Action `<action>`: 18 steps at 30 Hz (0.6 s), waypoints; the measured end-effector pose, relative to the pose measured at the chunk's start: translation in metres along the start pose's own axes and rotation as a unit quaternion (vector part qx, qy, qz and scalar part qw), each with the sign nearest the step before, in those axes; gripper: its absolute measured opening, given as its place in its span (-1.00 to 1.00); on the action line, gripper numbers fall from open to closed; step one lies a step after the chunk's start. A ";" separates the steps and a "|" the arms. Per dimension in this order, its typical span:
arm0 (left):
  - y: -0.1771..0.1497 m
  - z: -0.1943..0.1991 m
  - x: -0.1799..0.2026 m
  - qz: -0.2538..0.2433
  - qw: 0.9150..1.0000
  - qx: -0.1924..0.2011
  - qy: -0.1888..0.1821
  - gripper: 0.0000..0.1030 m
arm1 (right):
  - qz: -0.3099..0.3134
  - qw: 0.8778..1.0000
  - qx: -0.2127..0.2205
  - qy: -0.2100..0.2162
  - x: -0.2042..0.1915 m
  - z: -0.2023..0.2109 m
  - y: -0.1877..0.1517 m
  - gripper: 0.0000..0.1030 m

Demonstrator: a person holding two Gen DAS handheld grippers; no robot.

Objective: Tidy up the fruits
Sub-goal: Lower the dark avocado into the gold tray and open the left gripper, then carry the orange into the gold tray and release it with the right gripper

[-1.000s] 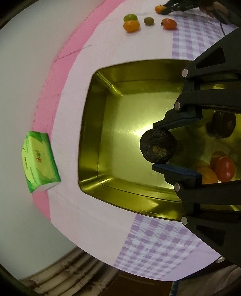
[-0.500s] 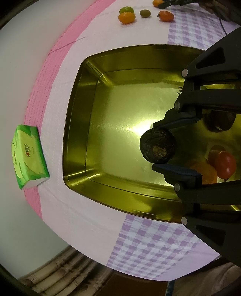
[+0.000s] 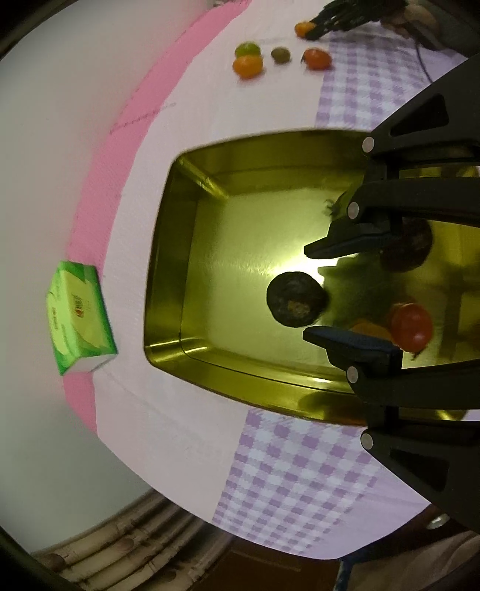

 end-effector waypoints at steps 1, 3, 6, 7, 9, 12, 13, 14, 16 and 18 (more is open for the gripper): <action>-0.004 0.006 0.000 -0.004 1.000 0.006 0.002 -0.24 | 0.000 1.000 0.000 0.000 0.000 0.000 0.000 -0.28; -0.010 0.016 -0.001 -0.010 1.000 0.019 0.006 -0.24 | -0.001 1.000 0.000 0.002 0.001 0.000 0.000 -0.28; -0.020 0.035 -0.005 -0.019 0.999 0.043 0.008 -0.19 | -0.002 1.000 0.000 0.003 0.001 0.000 0.000 -0.28; -0.024 0.040 -0.008 -0.019 0.999 0.049 0.008 -0.08 | -0.001 1.000 0.000 0.003 0.001 0.000 0.000 -0.29; -0.032 0.049 -0.017 -0.015 0.998 0.061 0.013 0.10 | -0.002 1.000 0.000 0.003 0.001 0.001 0.000 -0.30; -0.038 0.053 -0.027 -0.007 0.997 0.069 0.024 0.13 | -0.004 1.000 -0.003 0.003 0.001 0.000 0.000 -0.32; -0.042 0.056 -0.032 -0.001 0.997 0.073 0.026 0.13 | -0.005 1.000 -0.007 0.001 0.001 0.000 0.001 -0.34; -0.044 0.058 -0.035 0.005 0.997 0.077 0.026 0.13 | -0.006 1.000 -0.011 0.000 0.000 0.001 0.003 -0.35; -0.048 0.063 -0.042 0.016 0.996 0.087 0.030 0.16 | -0.017 1.000 -0.017 0.004 0.000 0.004 0.006 -0.36; -0.051 0.068 -0.049 0.027 0.994 0.098 0.037 0.21 | -0.022 1.000 -0.010 0.016 -0.006 0.016 0.013 -0.36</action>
Point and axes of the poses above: each gripper's, at about its wrist camera, not at the fingertips, and z roughly against the way its jaws point, x to its right, y to its top, the point moved 8 cm from there along -z, roughly the way its jaws point, and after that the axes turned 14 degrees about -x, right-handed, at the moved point
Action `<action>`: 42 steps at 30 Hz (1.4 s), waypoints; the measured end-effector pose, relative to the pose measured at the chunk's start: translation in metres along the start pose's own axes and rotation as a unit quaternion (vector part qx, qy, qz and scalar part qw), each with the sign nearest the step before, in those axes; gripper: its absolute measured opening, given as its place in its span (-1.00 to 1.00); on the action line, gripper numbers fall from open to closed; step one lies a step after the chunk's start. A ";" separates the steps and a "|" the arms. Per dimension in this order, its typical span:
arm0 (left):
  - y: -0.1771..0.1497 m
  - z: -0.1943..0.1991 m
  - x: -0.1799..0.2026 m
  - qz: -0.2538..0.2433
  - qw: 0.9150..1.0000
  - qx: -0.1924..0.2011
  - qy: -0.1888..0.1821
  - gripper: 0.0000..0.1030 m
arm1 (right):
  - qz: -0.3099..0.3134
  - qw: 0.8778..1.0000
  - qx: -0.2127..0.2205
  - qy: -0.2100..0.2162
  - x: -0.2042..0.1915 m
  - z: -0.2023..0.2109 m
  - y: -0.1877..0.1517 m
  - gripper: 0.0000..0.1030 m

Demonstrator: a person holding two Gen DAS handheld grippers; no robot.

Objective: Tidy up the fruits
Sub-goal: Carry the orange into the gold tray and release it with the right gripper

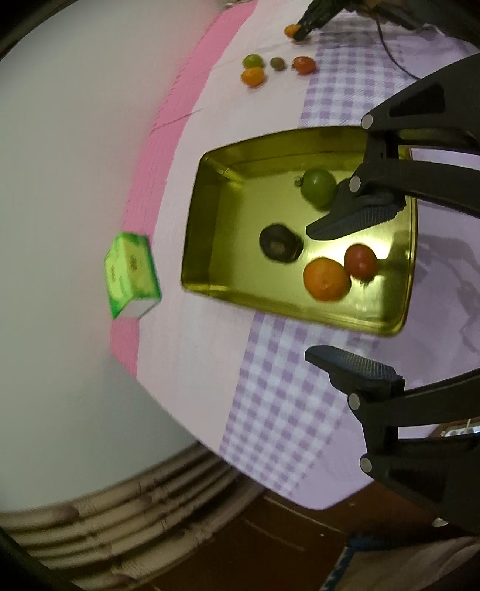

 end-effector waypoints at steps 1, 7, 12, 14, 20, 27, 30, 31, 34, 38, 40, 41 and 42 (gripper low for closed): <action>0.000 0.002 -0.004 0.006 1.000 0.005 0.003 0.23 | 0.004 1.000 0.007 0.004 -0.007 0.008 0.004 -0.36; -0.005 0.005 -0.026 0.043 0.999 0.009 0.018 0.23 | 0.094 0.992 0.034 0.072 -0.106 0.051 0.020 -0.36; -0.013 0.004 -0.044 0.072 0.997 0.004 0.025 0.24 | 0.187 0.972 0.028 0.138 -0.213 0.065 0.008 -0.36; -0.014 0.003 -0.051 0.086 0.996 0.001 0.021 0.24 | 0.219 0.963 0.019 0.156 -0.251 0.064 -0.001 -0.36; -0.015 -0.006 -0.056 0.101 0.995 -0.014 0.017 0.24 | 0.274 0.947 -0.010 0.169 -0.307 0.054 -0.028 -0.35; -0.016 -0.012 -0.057 0.101 0.995 -0.019 0.014 0.24 | 0.291 0.943 -0.030 0.160 -0.314 0.038 -0.042 -0.34; -0.016 -0.013 -0.054 0.095 0.995 -0.021 0.015 0.24 | 0.292 0.943 -0.033 0.158 -0.314 0.037 -0.044 -0.32; -0.016 -0.013 -0.053 0.094 0.995 -0.021 0.015 0.24 | 0.293 0.942 -0.033 0.159 -0.314 0.035 -0.044 -0.32; -0.015 -0.012 -0.052 0.094 0.995 -0.018 0.015 0.24 | 0.298 0.941 -0.032 0.156 -0.315 0.035 -0.045 -0.30; -0.015 -0.013 -0.053 0.096 0.995 -0.020 0.014 0.24 | 0.298 0.941 -0.034 0.158 -0.314 0.037 -0.050 -0.29; -0.015 -0.013 -0.052 0.095 0.995 -0.020 0.014 0.24 | 0.298 0.940 -0.035 0.160 -0.314 0.037 -0.051 -0.29; -0.015 -0.013 -0.052 0.095 0.995 -0.020 0.014 0.24 | 0.298 0.941 -0.034 0.160 -0.314 0.037 -0.051 -0.29; -0.016 -0.013 -0.052 0.095 0.995 -0.020 0.014 0.24 | 0.297 0.940 -0.033 0.162 -0.314 0.037 -0.051 -0.28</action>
Point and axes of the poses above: each gripper's, at about its wrist camera, not at the fingertips, and z roughly against the way its jaws point, x to its right, y to its top, the point moved 8 cm from there along -z, roughly the way its jaws point, and after that the axes turned 14 degrees about -x, right-handed, at the moved point
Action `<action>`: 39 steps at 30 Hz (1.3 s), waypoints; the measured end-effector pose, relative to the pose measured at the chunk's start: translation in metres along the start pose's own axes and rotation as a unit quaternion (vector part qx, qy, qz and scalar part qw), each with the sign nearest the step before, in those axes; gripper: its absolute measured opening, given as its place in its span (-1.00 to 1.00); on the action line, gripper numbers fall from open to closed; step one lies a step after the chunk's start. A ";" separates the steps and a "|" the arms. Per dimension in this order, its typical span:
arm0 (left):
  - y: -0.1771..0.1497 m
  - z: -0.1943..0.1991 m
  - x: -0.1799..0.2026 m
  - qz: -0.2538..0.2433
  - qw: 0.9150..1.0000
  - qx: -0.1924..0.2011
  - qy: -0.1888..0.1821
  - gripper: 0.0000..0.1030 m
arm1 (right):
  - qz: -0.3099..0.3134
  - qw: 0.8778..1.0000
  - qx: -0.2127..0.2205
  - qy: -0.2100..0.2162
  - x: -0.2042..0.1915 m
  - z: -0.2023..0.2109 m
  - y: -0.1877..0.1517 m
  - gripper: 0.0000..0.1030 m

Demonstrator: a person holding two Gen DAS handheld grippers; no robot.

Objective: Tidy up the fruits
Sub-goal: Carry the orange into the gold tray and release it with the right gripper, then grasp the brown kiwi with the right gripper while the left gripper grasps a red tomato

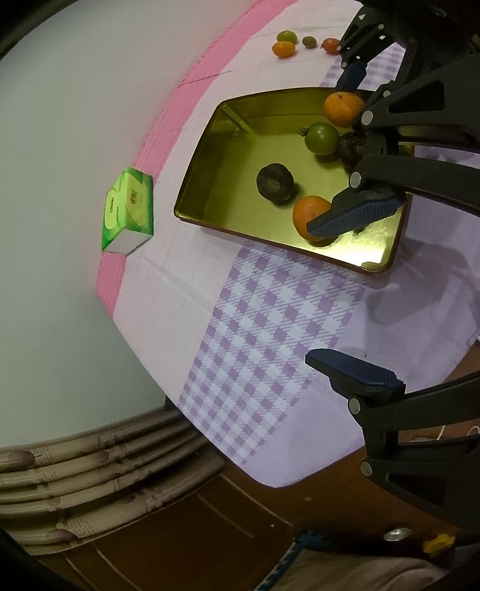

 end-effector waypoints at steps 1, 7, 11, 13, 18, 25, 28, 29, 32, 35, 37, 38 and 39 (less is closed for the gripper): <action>0.000 0.000 0.001 -0.001 1.000 -0.001 0.000 0.24 | -0.001 1.000 0.002 0.000 0.000 0.000 0.001 -0.25; -0.001 -0.002 0.003 -0.004 1.000 -0.002 0.000 0.23 | -0.017 0.999 0.030 0.003 0.009 0.019 0.003 -0.15; -0.001 -0.002 0.004 -0.003 1.000 -0.004 0.000 0.24 | -0.057 0.997 0.055 -0.012 0.048 0.041 -0.011 -0.15; -0.002 -0.002 0.004 -0.003 1.000 -0.002 0.001 0.24 | -0.080 0.995 0.057 -0.031 0.076 0.048 -0.020 -0.15; -0.002 -0.004 0.007 -0.011 1.000 -0.002 0.007 0.24 | -0.150 0.983 0.044 -0.098 0.167 0.059 -0.051 -0.15; -0.003 -0.006 0.013 -0.026 1.000 -0.006 0.012 0.24 | -0.190 0.974 0.013 -0.122 0.241 0.046 -0.075 -0.23; -0.002 -0.002 0.022 -0.037 0.999 0.000 0.011 0.24 | -0.195 0.976 0.007 -0.101 0.250 0.034 -0.075 -0.27; -0.003 -0.001 0.025 -0.040 0.999 0.002 0.010 0.24 | -0.195 0.977 0.008 -0.092 0.252 0.031 -0.073 -0.30; -0.004 0.002 0.040 -0.055 0.998 0.004 0.012 0.24 | -0.191 0.979 0.004 -0.072 0.256 0.020 -0.066 -0.32; -0.006 0.002 0.060 -0.077 0.997 0.002 0.014 0.24 | -0.184 0.981 -0.004 -0.062 0.256 0.012 -0.065 -0.44; -0.007 0.002 0.077 -0.093 0.996 -0.004 0.006 0.24 | -0.184 0.981 -0.003 -0.053 0.256 0.008 -0.066 -0.51; -0.008 0.003 0.085 -0.099 0.995 -0.006 0.000 0.24 | -0.185 0.981 0.001 -0.057 0.257 0.009 -0.068 -0.51; -0.008 0.003 0.094 -0.106 0.994 -0.007 -0.005 0.24 | -0.188 0.980 0.003 -0.060 0.259 0.011 -0.071 -0.51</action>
Point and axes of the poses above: each gripper's, at about its wrist camera, not at the fingertips, and z roughly against the way its jaws point, x to its right, y to its top, the point moved 8 cm from there along -z, roughly the way its jaws point, and after that the axes turned 14 degrees about -x, right-handed, at the moved point
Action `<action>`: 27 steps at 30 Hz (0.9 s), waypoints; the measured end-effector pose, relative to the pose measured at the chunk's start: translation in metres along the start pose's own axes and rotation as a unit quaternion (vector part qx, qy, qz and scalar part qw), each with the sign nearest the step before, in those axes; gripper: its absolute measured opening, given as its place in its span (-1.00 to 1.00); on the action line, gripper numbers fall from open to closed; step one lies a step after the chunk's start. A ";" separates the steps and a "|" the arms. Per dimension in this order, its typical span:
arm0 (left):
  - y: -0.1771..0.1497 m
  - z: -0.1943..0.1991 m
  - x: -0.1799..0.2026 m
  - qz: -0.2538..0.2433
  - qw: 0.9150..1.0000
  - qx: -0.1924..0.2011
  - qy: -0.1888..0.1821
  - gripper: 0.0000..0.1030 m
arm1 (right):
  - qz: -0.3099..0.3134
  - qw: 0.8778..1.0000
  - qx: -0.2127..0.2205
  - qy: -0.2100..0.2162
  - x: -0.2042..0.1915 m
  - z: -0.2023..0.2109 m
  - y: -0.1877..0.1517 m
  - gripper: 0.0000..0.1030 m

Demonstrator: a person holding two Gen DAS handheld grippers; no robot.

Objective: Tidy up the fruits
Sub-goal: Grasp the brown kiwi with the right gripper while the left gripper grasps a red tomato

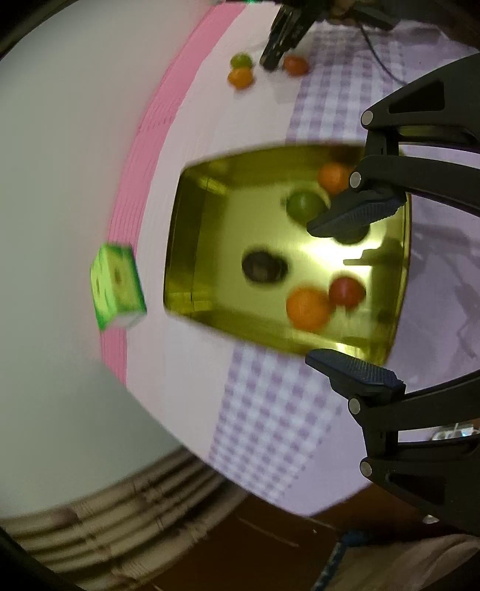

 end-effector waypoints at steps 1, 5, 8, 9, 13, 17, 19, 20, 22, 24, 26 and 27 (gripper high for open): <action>0.003 0.001 0.015 -0.012 1.000 0.002 -0.008 0.24 | -0.005 1.000 0.004 -0.003 0.003 0.002 -0.002 -0.51; 0.010 0.003 0.072 -0.055 0.998 0.007 -0.044 0.24 | -0.018 0.996 0.037 -0.074 0.026 0.018 -0.021 -0.51; 0.010 -0.002 0.123 -0.096 0.992 -0.002 -0.078 0.24 | -0.024 0.991 0.049 -0.123 0.040 0.027 -0.042 -0.51; 0.010 -0.004 0.137 -0.108 0.991 -0.005 -0.083 0.24 | -0.028 0.989 0.053 -0.135 0.045 0.030 -0.048 -0.51; 0.002 -0.019 0.200 -0.153 0.982 -0.020 -0.108 0.24 | -0.045 0.984 0.065 -0.160 0.063 0.041 -0.064 -0.51; -0.003 -0.030 0.239 -0.167 0.976 -0.043 -0.133 0.24 | -0.061 0.983 0.067 -0.161 0.073 0.041 -0.070 -0.51; -0.004 -0.035 0.252 -0.170 0.975 -0.052 -0.135 0.24 | -0.070 0.984 0.065 -0.152 0.077 0.040 -0.069 -0.51; -0.004 -0.039 0.258 -0.170 0.975 -0.058 -0.134 0.24 | -0.073 0.984 0.068 -0.148 0.079 0.041 -0.069 -0.51; -0.002 -0.045 0.265 -0.166 0.974 -0.068 -0.136 0.24 | -0.077 0.985 0.062 -0.141 0.082 0.038 -0.068 -0.51; 0.001 -0.052 0.270 -0.159 0.976 -0.073 -0.133 0.24 | -0.078 0.986 0.061 -0.138 0.084 0.039 -0.070 -0.51; 0.004 -0.060 0.276 -0.152 0.976 -0.083 -0.132 0.23 | -0.076 0.986 0.058 -0.135 0.083 0.036 -0.068 -0.51; 0.005 -0.062 0.278 -0.147 0.976 -0.087 -0.135 0.23 | -0.075 0.986 0.058 -0.135 0.086 0.037 -0.069 -0.51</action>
Point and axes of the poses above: each gripper's, at about its wrist camera, not at the fingertips, and z roughly against the way its jaws point, x to its right, y to its top, the point moved 8 cm from there along -z, roughly the way its jaws point, and after that the axes turned 14 degrees about -x, right-handed, at the moved point
